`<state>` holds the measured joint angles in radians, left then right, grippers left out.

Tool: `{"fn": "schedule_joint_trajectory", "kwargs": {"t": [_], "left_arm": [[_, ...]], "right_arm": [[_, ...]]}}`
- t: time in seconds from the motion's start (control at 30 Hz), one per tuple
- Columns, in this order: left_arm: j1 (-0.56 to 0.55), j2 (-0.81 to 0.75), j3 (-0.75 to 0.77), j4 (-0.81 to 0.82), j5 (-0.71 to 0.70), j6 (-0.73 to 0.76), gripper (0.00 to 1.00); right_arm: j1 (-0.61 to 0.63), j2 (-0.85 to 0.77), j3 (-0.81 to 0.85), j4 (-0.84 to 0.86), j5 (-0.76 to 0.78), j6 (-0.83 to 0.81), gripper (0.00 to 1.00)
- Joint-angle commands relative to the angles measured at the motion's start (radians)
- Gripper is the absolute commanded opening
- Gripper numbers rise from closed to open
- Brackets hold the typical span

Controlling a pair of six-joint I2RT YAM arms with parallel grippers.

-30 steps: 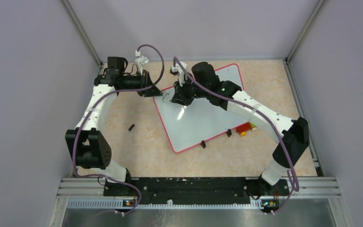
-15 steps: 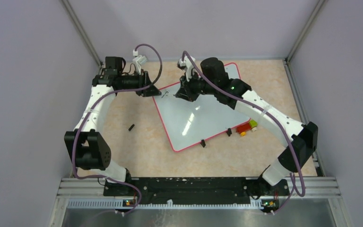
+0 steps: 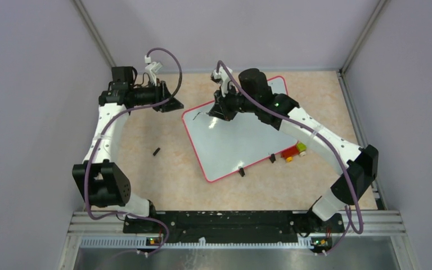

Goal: Write a sentence on the whiteboard
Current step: Hold the whiteboard on the whiteboard stand.

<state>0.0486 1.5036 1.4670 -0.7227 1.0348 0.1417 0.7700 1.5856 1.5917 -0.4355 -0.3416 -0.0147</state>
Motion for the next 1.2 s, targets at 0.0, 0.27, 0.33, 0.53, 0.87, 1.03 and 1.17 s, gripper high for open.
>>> {"fn": "schedule_joint_trajectory", "kwargs": {"t": [0.0,0.27,0.33,0.53,0.87,1.03,1.17], "left_arm": [[-0.003,0.016,0.002,0.0,0.032,0.02,0.48],[-0.032,0.037,-0.019,-0.001,0.062,0.025,0.47],[-0.044,0.04,-0.023,0.0,0.054,0.025,0.46],[-0.078,0.053,-0.021,0.005,0.043,0.023,0.34],[-0.087,0.055,-0.021,0.006,0.036,0.021,0.08],[-0.09,0.053,-0.022,0.008,0.034,0.025,0.01],[-0.096,0.05,-0.021,0.008,0.034,0.034,0.0]], "right_arm": [[-0.005,-0.022,0.01,0.03,-0.006,0.004,0.0],[-0.005,0.001,0.013,0.039,0.031,-0.003,0.0],[-0.005,0.003,0.012,0.038,0.044,-0.005,0.0],[-0.005,0.014,0.0,0.031,0.065,-0.009,0.0],[-0.005,0.032,-0.016,0.045,0.077,-0.011,0.0],[-0.004,0.041,-0.013,0.047,0.075,-0.01,0.0],[-0.005,0.051,-0.011,0.05,0.086,-0.013,0.0]]}}
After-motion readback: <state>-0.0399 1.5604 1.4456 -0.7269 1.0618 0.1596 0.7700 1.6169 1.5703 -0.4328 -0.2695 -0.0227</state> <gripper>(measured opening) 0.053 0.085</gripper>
